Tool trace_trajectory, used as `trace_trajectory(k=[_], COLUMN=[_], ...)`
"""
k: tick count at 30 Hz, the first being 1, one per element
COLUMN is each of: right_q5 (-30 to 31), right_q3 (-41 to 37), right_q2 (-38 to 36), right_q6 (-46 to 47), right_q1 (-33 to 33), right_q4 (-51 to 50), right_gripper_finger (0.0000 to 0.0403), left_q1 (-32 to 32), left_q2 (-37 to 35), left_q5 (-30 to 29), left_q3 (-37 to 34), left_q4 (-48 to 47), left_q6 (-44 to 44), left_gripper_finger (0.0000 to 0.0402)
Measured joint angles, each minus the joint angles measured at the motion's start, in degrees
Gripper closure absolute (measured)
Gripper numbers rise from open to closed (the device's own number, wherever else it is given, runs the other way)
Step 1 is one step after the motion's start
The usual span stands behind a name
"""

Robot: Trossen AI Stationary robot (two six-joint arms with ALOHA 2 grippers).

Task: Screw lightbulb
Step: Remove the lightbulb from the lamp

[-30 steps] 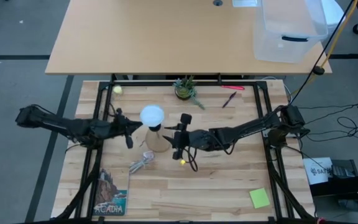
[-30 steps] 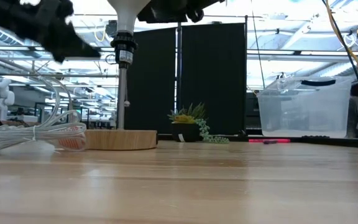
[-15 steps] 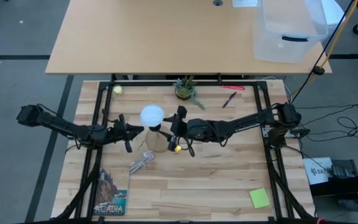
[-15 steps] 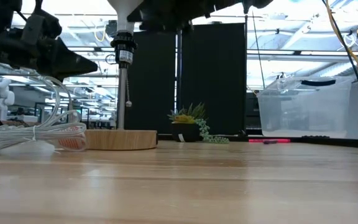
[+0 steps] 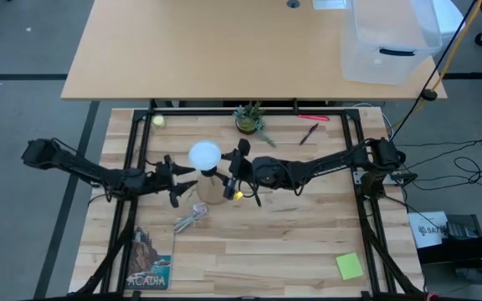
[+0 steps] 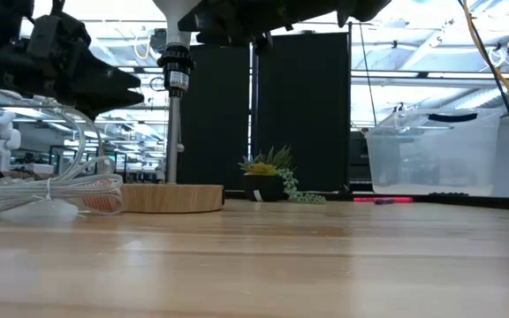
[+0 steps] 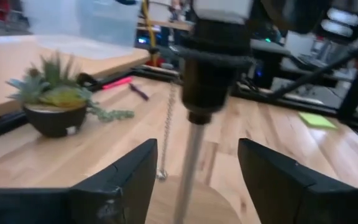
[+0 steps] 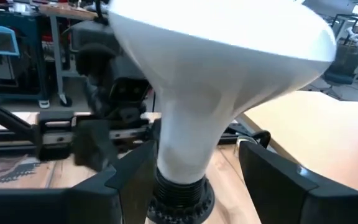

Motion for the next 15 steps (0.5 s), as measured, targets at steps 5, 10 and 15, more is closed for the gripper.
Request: trace_trajectory(k=[5, 10, 15], right_q5=[0.20, 0.22, 0.28], right_q3=[0.00, 0.00, 0.00], right_q2=[0.00, 0.00, 0.00], right_q6=[-0.04, -0.02, 0.15], right_q1=[0.00, -0.09, -0.22], right_q4=[0.06, 0.09, 0.10], right_gripper_finger=[0.0181, 0.0181, 0.0181], left_q1=[0.01, 1.48, 4.27], left_q2=[5.87, 12.53, 18.94], left_q5=[1.00, 2.11, 5.73], left_q3=[0.00, 0.04, 2.10], left_q4=[6.67, 11.96, 16.13], left_q6=[2.39, 3.68, 4.70], left_gripper_finger=[0.0166, 0.0166, 0.0166])
